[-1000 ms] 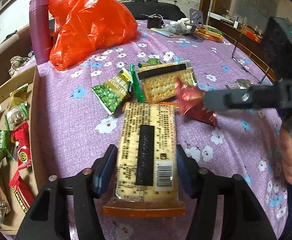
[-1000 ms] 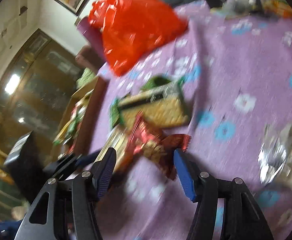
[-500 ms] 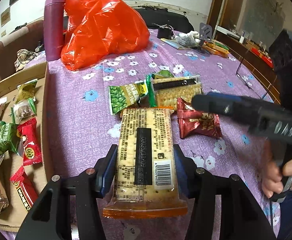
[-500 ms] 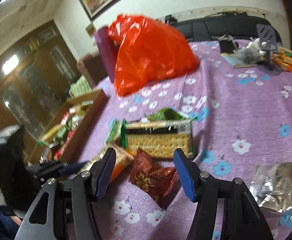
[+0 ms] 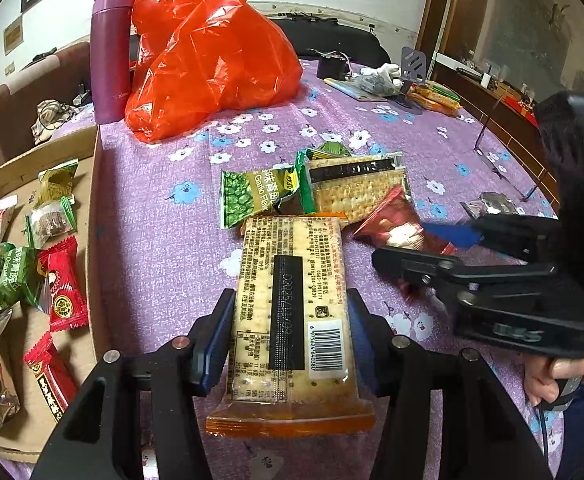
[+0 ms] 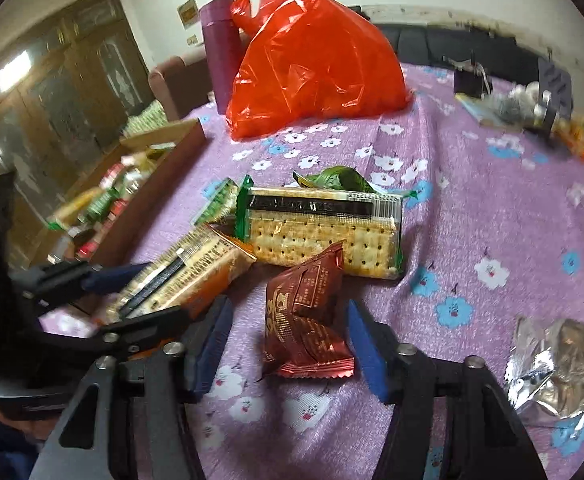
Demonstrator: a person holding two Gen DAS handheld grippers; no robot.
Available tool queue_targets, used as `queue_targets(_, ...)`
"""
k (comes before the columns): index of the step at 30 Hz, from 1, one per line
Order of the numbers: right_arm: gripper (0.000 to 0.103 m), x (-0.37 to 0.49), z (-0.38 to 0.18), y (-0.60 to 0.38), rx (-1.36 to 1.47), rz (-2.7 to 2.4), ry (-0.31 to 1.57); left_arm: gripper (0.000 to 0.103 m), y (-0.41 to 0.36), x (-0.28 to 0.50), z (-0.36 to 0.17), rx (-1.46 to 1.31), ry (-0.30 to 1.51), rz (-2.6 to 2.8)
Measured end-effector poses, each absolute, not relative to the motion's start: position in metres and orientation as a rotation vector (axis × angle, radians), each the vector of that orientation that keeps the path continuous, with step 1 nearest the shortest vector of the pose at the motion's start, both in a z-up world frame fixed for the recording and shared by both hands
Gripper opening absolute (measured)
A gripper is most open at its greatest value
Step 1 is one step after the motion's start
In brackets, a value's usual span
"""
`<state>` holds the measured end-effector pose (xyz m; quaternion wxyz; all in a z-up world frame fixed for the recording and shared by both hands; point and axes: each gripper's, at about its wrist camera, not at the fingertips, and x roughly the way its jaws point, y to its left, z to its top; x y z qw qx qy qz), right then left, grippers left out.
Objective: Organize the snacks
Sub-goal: 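Grasp the red-brown wrapper with the right gripper while the left holds the cracker pack, then carry the cracker pack and red-brown wrapper over the cardboard box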
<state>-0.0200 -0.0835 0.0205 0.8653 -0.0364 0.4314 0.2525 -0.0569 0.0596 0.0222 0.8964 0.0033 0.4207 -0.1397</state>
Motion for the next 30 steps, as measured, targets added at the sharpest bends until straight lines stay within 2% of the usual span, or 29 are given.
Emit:
queue_targets(12, 0.032, -0.023, 0.047, -0.103, 0.058, 0.522, 0.796, 0.052, 0.060, -0.062, 0.028, 0.008, 0.824, -0.292)
queue_targets(30, 0.032, -0.028, 0.058, -0.108, 0.108, 0.510, 0.742, 0.052, 0.059, -0.076, 0.042, 0.047, 0.729, -0.244)
